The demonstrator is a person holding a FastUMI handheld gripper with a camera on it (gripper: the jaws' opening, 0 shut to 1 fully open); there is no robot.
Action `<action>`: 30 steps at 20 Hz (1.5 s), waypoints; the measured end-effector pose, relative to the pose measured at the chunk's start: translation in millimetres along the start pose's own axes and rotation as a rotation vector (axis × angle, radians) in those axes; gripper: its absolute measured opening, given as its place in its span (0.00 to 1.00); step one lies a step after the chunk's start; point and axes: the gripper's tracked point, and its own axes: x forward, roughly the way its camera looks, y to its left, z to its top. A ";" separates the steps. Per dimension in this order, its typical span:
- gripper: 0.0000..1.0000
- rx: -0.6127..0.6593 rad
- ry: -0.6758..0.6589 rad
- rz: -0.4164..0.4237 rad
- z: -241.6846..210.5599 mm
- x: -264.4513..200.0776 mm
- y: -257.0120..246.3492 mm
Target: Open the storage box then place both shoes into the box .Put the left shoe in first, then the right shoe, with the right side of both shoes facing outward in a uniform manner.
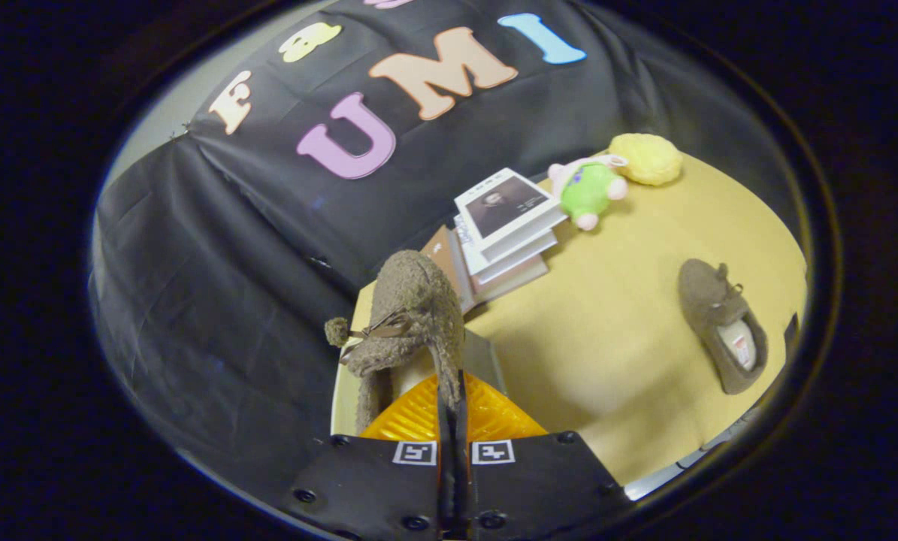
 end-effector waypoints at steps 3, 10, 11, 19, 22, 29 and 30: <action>0.03 -0.024 0.036 0.017 -28.0 23.4 30.0; 0.03 -0.097 0.185 -0.091 -101.0 81.8 46.0; 0.04 -0.111 0.201 -0.111 -107.8 90.2 45.3; 0.05 -0.197 0.295 -0.167 -138.6 125.3 48.9; 0.14 -0.225 0.323 -0.178 -143.7 124.3 47.2; 0.49 -0.340 0.363 -0.044 -153.3 109.3 62.3; 0.59 -0.368 0.350 -0.021 -149.7 103.0 64.5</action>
